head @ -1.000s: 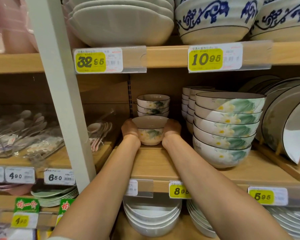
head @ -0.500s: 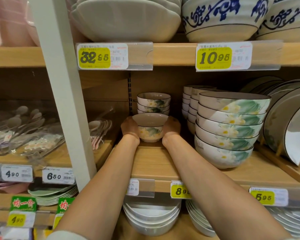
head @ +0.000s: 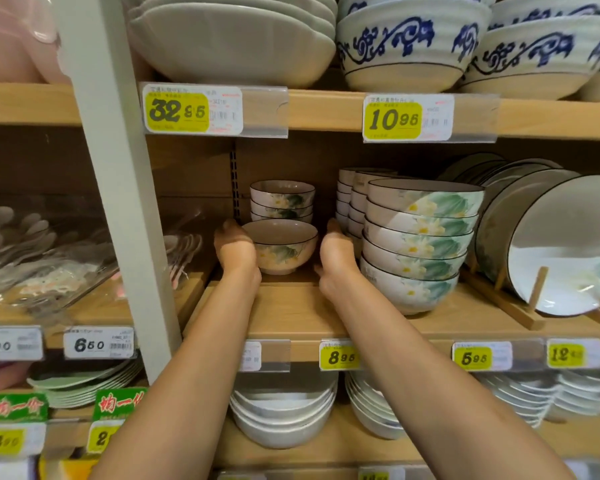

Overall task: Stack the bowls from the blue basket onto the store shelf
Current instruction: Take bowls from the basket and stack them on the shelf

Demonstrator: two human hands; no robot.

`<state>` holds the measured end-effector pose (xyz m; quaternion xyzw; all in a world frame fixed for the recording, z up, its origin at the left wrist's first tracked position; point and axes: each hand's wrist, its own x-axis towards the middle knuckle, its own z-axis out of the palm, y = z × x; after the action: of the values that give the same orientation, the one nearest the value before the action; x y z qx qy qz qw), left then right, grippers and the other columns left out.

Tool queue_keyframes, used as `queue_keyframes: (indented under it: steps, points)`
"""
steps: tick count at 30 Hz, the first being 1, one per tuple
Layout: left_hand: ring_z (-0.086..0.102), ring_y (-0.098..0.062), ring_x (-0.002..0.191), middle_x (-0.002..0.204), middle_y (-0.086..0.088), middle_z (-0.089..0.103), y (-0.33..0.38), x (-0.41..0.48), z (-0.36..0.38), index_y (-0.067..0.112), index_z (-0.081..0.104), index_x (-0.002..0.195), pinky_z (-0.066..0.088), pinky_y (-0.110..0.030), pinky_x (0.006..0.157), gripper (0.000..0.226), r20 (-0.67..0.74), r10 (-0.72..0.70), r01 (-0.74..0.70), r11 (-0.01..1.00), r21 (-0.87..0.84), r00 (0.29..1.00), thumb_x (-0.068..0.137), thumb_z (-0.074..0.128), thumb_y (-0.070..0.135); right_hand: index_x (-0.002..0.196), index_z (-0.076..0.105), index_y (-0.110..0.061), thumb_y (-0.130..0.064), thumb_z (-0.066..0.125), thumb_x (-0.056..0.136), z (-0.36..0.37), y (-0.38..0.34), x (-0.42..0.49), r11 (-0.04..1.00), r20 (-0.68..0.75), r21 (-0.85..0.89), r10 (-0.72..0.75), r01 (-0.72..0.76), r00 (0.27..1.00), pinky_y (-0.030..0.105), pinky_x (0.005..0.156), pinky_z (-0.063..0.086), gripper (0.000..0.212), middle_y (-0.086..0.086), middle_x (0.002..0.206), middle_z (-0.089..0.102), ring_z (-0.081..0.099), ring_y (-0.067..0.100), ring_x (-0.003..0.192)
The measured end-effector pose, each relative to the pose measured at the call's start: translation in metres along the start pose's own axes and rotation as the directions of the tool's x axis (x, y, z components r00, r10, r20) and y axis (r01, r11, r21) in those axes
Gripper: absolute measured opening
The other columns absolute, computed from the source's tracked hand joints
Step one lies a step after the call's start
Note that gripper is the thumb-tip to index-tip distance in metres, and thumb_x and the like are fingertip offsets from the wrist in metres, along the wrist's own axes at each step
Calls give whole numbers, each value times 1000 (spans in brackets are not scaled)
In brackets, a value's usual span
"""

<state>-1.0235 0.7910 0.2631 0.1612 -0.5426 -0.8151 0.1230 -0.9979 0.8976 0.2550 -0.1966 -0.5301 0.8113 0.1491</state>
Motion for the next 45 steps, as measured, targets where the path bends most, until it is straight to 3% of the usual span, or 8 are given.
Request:
queue_keyframes:
  steps: [4, 8, 11, 15, 19, 24, 31, 45]
  points:
    - [57, -14, 90, 103, 0, 64, 7, -51, -32, 17, 60, 116, 43, -30, 75, 28, 101, 14, -10, 999, -44, 995, 97, 44, 29, 136, 47, -19, -41, 39, 100, -20, -9, -41, 993, 130, -73, -80, 90, 988, 33, 87, 44, 43, -8, 98, 55, 50, 8, 84]
    - [61, -13, 108, 110, 1, 71, 12, -111, -82, 21, 67, 103, 45, -33, 92, 26, 232, 136, -138, 990, -6, 963, 98, 42, 27, 105, 60, -23, -39, 39, 100, -46, -11, -90, 980, 266, -88, -147, 176, 953, 41, 101, 44, 27, 3, 113, 62, 55, 19, 112]
    - [69, -17, 105, 105, -4, 75, 9, -157, -122, 15, 67, 109, 50, -34, 92, 33, 233, 176, -173, 984, -33, 956, 99, 37, 26, 108, 64, -20, -37, 36, 102, -74, -6, -123, 986, 347, -17, -151, 167, 926, 39, 101, 45, 34, 5, 118, 64, 58, 16, 114]
    - [72, -21, 95, 99, -10, 75, -9, -215, -171, 10, 66, 102, 54, -31, 86, 33, 84, 180, -173, 982, -81, 980, 97, 35, 21, 93, 67, -18, -33, 39, 100, -112, 16, -163, 999, 432, 32, -41, 31, 901, 29, 82, 53, 32, 4, 100, 72, 68, 14, 99]
    - [72, -16, 82, 91, -7, 75, -34, -259, -227, 11, 64, 95, 56, -25, 72, 33, -75, 124, -126, 992, -20, 989, 98, 33, 20, 88, 65, -13, -26, 38, 100, -131, 62, -200, 992, 492, -19, 119, -126, 863, 32, 86, 52, 32, 10, 93, 72, 70, 21, 92]
    - [70, -20, 84, 88, -8, 76, -48, -289, -299, 7, 64, 98, 53, -33, 79, 31, -212, 86, -86, 996, 8, 973, 99, 35, 19, 91, 64, -8, -25, 37, 101, -138, 128, -243, 960, 532, -141, 280, -242, 799, 30, 79, 54, 33, 13, 94, 72, 69, 19, 85]
    - [70, -19, 80, 87, -8, 76, -56, -286, -388, 8, 64, 94, 52, -30, 71, 32, -273, 4, 0, 1000, 17, 962, 100, 35, 20, 87, 63, -7, -23, 39, 99, -111, 211, -288, 906, 502, -326, 407, -269, 763, 27, 66, 50, 31, 10, 83, 71, 67, 19, 73]
    - [62, -18, 71, 84, -5, 70, -91, -234, -558, 8, 63, 95, 48, -28, 62, 24, -314, -236, 316, 920, 233, 920, 97, 41, 16, 86, 59, -11, -29, 37, 102, -77, 384, -351, 652, 217, -616, 680, -443, 700, 33, 68, 45, 33, 11, 92, 64, 61, 23, 81]
